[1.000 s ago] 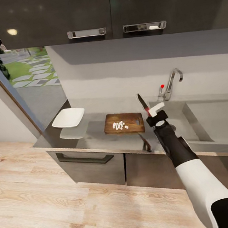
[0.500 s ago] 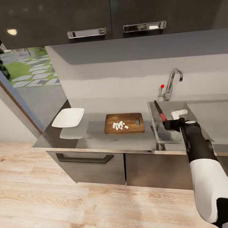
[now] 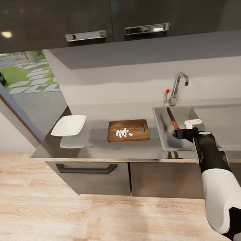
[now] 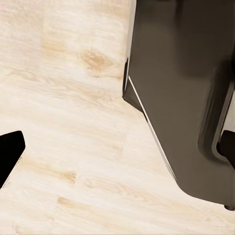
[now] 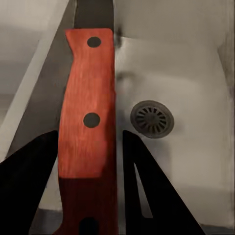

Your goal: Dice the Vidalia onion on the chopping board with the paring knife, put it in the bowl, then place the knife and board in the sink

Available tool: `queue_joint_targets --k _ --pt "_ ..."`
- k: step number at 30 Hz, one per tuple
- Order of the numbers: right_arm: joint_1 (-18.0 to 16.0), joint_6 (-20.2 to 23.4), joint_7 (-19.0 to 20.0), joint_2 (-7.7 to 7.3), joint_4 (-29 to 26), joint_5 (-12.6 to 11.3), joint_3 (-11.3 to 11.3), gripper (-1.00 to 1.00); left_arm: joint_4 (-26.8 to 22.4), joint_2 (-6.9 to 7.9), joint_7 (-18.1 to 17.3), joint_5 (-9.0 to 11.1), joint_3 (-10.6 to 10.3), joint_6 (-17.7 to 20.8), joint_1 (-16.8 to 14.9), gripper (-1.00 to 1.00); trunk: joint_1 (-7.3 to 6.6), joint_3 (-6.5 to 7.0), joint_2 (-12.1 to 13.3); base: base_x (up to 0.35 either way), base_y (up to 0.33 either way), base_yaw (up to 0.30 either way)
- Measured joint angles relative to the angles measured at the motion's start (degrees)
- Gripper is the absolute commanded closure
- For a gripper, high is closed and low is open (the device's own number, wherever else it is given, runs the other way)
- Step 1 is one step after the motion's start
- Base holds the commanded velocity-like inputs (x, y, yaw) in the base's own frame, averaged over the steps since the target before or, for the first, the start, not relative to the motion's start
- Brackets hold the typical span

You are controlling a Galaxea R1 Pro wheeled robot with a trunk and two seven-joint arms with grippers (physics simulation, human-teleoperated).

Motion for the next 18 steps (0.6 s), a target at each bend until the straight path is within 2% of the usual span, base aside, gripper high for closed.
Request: queue_joint_targets --k 8,12,18 --pt "0.0 0.1 0.1 0.07 0.1 -0.1 0.0 1.0 -0.2 0.0 0.1 0.0 0.0 0.0 0.0 -1.0 0.0 0.0 0.0 0.0 0.0 -0.28" --pt "0.0 0.6 0.1 0.09 1.4 0.0 0.1 1.0 -0.2 0.0 0.0 0.0 0.0 0.0 0.0 -1.0 0.0 -0.01 0.0 0.041 0.011 -0.055" --pt "0.0 0.8 0.1 0.08 2.6 0.0 0.1 1.0 -0.3 0.0 0.1 0.0 0.0 0.0 0.0 -1.0 -0.02 0.36 0.0 0.173 0.119 -0.003"
